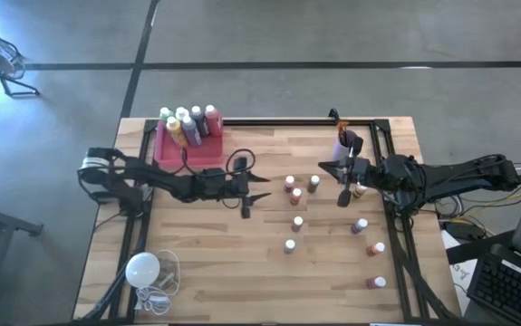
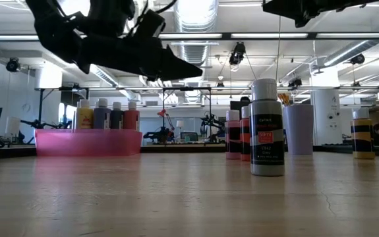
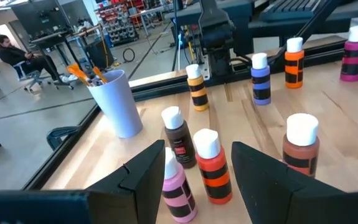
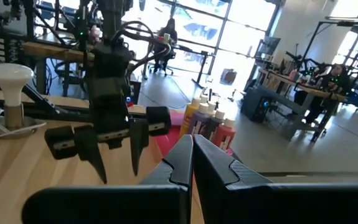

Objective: Pick & Place Paint Supplies
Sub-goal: Put the small brown paint bottle into the pink bin

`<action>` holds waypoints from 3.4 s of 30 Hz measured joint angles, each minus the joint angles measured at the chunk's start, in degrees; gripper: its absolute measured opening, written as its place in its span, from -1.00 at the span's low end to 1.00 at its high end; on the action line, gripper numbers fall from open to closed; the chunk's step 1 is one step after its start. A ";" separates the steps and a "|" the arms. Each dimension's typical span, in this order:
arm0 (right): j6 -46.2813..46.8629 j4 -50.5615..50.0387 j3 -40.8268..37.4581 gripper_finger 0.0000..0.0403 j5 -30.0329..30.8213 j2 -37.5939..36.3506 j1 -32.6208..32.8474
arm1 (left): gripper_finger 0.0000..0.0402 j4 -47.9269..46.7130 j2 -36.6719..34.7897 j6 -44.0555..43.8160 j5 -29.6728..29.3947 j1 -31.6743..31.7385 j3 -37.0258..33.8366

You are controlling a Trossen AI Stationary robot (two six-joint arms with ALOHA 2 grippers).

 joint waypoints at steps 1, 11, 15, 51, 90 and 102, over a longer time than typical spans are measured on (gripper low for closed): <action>-0.11 0.02 0.00 -0.96 0.00 0.00 0.00 | -0.05 0.03 0.75 0.02 0.00 0.00 0.64; -0.15 -0.04 0.00 -0.96 0.00 0.02 0.00 | -0.05 0.09 6.36 -6.29 -2.88 0.00 6.36; -0.15 -0.32 0.00 -0.96 -0.02 0.04 0.00 | -0.05 -0.72 8.24 -9.15 -4.82 0.04 8.01; 12.95 -15.41 -0.35 -0.91 7.41 6.64 -0.26 | -0.05 -20.25 0.32 -6.80 -12.09 2.49 7.98; 12.00 -31.56 11.93 -0.04 -7.17 23.12 -16.31 | -0.05 -23.42 -16.02 -12.48 -24.46 2.60 -2.23; 24.77 -38.66 -0.39 -0.09 -12.52 10.06 -13.59 | -0.05 -23.46 -16.02 -12.57 -24.44 2.60 -2.23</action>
